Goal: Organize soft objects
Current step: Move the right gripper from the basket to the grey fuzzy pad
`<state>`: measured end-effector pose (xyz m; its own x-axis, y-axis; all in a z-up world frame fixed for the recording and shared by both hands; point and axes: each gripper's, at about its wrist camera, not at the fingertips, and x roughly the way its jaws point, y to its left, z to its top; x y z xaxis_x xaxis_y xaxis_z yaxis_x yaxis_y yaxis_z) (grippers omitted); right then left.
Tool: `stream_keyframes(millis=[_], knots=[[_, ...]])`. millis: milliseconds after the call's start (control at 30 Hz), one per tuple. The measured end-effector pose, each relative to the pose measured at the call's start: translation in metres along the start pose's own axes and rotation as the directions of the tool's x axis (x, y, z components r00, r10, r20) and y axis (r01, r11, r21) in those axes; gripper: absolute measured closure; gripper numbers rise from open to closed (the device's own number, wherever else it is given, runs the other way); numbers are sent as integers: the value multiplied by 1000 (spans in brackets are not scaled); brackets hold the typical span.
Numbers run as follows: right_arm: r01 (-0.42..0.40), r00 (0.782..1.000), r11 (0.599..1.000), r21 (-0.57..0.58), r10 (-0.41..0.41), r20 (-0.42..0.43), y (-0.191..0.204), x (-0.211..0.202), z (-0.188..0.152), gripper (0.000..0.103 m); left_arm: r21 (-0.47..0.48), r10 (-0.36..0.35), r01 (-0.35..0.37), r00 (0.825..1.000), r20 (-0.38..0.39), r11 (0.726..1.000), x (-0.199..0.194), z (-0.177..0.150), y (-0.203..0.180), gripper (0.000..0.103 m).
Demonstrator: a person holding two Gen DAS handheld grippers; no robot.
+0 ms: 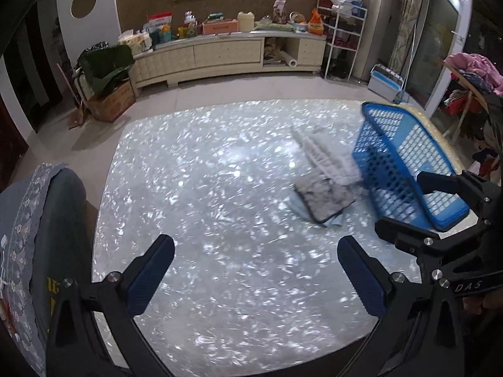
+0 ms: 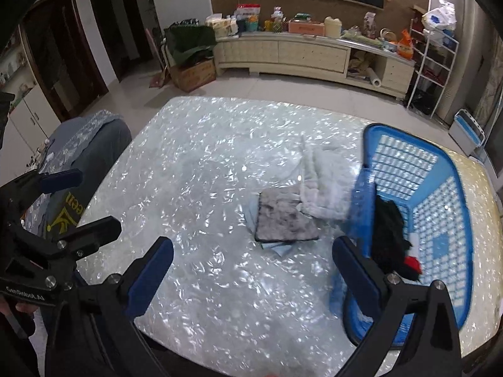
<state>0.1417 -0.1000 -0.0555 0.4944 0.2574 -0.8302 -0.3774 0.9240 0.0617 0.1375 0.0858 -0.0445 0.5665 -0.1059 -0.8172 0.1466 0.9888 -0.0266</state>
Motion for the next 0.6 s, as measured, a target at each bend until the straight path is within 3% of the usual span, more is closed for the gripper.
stream_keyframes(millis=[267,600], knots=[[-20,997,1000,-21,19,-69,17,54,13,11,12,23,-23,998,-60,1000,45,0,29,0],[49,989,999,-6,-49,-142,8,110,19,15,24,27,-24,993,-114,999,98,13,45,0]])
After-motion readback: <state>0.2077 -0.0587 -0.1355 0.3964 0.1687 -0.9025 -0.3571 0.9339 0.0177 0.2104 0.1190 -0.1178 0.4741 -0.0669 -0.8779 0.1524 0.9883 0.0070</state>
